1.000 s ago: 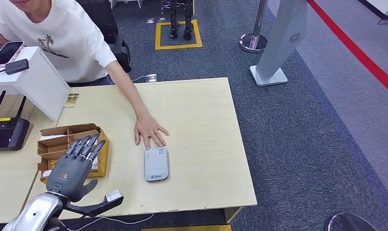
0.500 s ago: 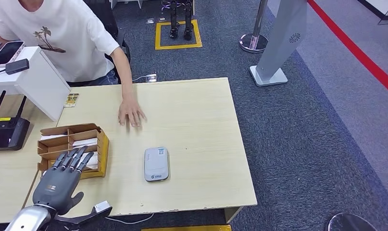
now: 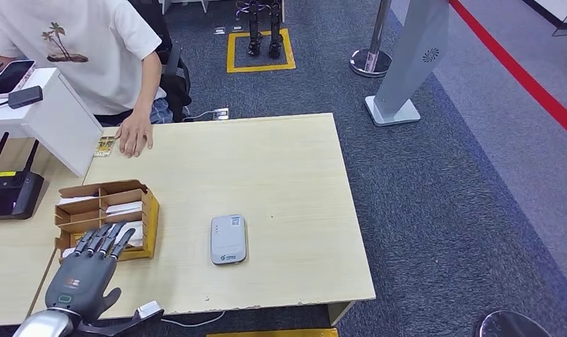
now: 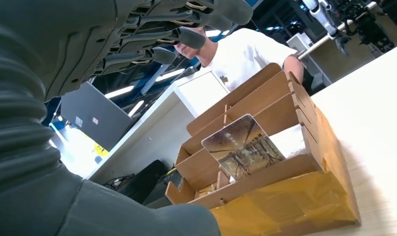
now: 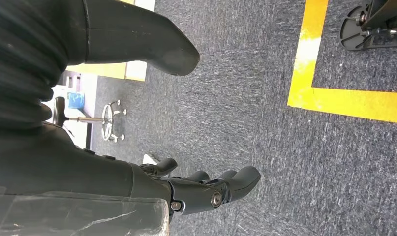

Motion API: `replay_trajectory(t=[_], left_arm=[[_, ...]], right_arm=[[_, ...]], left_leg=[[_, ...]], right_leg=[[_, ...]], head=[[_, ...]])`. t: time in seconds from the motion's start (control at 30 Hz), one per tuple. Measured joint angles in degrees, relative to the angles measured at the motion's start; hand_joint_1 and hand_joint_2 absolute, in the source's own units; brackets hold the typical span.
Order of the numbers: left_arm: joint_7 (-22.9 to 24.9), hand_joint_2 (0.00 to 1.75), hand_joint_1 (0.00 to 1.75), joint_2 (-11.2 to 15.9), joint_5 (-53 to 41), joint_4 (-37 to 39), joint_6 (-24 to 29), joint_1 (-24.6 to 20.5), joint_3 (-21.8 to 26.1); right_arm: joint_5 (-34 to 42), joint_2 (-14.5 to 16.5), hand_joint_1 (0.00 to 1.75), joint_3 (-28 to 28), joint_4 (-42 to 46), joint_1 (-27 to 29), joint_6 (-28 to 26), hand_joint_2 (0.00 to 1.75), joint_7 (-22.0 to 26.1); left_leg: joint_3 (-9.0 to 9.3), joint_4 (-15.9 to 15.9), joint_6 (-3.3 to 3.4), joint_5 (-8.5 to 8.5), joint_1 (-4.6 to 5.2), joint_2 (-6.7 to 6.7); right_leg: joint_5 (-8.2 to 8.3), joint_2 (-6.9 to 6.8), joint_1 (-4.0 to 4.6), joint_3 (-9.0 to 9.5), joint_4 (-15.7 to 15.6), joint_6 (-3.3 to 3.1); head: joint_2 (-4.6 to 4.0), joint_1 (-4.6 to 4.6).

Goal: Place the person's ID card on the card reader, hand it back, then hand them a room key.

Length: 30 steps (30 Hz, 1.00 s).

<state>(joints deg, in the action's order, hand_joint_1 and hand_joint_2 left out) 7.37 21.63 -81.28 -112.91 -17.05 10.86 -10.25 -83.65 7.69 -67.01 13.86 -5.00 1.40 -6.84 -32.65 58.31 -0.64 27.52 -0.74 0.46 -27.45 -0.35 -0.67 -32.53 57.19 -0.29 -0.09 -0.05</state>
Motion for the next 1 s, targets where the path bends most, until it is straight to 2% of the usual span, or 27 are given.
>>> replay_trajectory(t=[0.2, 0.5, 0.8, 1.0], left_arm=[[0.5, 1.75, 0.00, -1.0, -0.8, 0.0, -0.2, -0.7, 0.6], [0.0, 1.75, 0.00, -4.6, 2.0, 1.4, -3.6, -4.5, 2.4], [-0.8, 1.75, 0.00, -5.4, 2.5, 4.1, -4.5, -7.4, 2.8], [-1.0, 1.75, 0.00, -5.8, 3.3, 8.1, -5.2, -11.0, 2.8]], right_arm=[[-0.1, -0.1, 0.00, 0.0, 0.0, 0.0, 0.3, 1.75, 0.0], [-0.7, -0.3, 0.00, 0.2, 0.0, 0.0, 0.3, 1.75, 0.1], [-1.3, -0.7, 0.00, 0.6, 0.0, 0.0, 0.9, 1.75, 0.0], [-1.3, -0.9, 0.00, 1.1, 0.0, -0.1, 1.0, 1.75, 0.2]], left_leg=[[0.00, 0.0, 0.00, 0.00, 0.01, 0.00], [0.01, 0.0, 0.00, 0.00, 0.01, -0.01], [0.01, 0.0, 0.00, 0.00, 0.01, -0.01], [0.02, 0.0, -0.01, -0.01, 0.00, 0.02]], right_leg=[[0.00, 0.00, 0.00, 0.00, 0.0, 0.00], [0.01, -0.01, 0.00, 0.00, 0.0, 0.00], [0.00, 0.00, 0.00, -0.02, 0.0, 0.00], [0.03, 0.01, 0.00, 0.00, 0.0, -0.02]], head=[[0.00, 0.01], [0.00, 0.00], [0.00, 0.01], [0.00, -0.01]])
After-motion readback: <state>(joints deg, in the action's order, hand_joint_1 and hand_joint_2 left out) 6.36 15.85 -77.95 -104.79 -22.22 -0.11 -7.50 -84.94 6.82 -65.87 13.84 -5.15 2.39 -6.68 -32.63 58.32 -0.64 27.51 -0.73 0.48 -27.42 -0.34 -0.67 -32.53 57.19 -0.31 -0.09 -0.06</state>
